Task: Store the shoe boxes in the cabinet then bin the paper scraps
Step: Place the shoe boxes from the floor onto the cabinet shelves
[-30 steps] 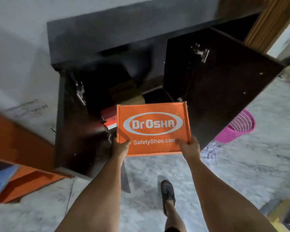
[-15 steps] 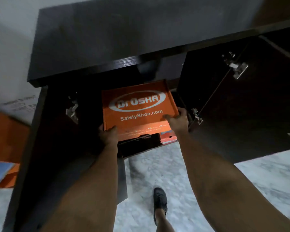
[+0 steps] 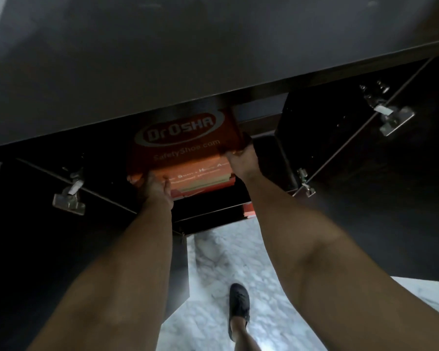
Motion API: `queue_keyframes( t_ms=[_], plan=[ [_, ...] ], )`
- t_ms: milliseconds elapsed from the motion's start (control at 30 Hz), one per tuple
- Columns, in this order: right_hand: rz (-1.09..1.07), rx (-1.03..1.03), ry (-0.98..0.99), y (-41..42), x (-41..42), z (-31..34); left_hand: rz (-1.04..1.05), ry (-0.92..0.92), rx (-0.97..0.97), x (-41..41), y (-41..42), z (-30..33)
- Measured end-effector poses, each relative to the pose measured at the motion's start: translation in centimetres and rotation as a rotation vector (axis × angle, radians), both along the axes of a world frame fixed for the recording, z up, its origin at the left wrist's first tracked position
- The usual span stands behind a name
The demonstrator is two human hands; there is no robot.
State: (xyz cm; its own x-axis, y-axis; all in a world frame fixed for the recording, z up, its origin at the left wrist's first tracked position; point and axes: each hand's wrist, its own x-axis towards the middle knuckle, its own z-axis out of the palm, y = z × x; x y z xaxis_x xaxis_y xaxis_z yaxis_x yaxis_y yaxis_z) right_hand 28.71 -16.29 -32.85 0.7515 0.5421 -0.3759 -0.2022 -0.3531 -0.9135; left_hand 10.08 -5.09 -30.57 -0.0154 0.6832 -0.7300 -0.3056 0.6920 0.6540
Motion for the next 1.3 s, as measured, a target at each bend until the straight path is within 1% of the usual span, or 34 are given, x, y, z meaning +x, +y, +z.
queue_keyframes(
  t_ms=[33,100,233,400,500,567,700,800,900,1000,1067,1167,1300],
  plan=[
    [0.025,-0.005,0.015,0.2,-0.2,-0.2,0.004,-0.009,0.001,-0.1,0.2,0.2],
    [0.028,-0.017,0.043,-0.1,-0.9,-0.3,-0.06,0.004,0.006,-0.8,0.2,0.8],
    [-0.019,-0.049,0.019,-2.5,-2.7,0.6,-0.313,0.171,-0.024,-2.4,-1.3,1.2],
    [-0.048,-0.244,-0.073,-8.3,-5.0,1.4,-0.666,0.301,0.002,-3.5,-6.0,0.7],
    [-0.089,-0.338,-0.071,-13.0,-6.6,1.2,-0.881,0.417,0.042,-3.8,-9.6,1.0],
    [-0.091,-0.411,-0.071,-16.9,-8.3,0.9,-1.024,0.478,0.103,-3.8,-12.2,1.2],
    [-0.137,-0.56,-0.106,-27.2,-13.1,1.5,-1.33,0.432,0.238,-4.3,-19.8,2.4],
    [-0.263,-0.632,-0.108,-36.1,-18.0,3.8,-1.525,0.366,0.315,-4.7,-26.8,3.6],
    [-0.423,-0.687,-0.04,-44.8,-22.2,5.3,-1.741,0.33,0.391,-4.2,-34.3,4.9],
    [-0.601,-0.688,0.027,-52.8,-26.2,6.9,-1.953,0.271,0.451,-3.9,-42.2,7.3],
    [-0.719,-0.674,0.073,-57.7,-28.6,7.7,-2.089,0.254,0.529,-3.7,-47.2,8.6],
    [-0.876,-0.64,0.11,-64.1,-31.3,8.4,-2.241,0.2,0.659,-2.9,-54.2,9.7],
    [-1.034,-0.63,0.145,-71.1,-32.7,7.7,-2.395,0.142,0.727,-1.5,-63.0,9.0]
  ],
)
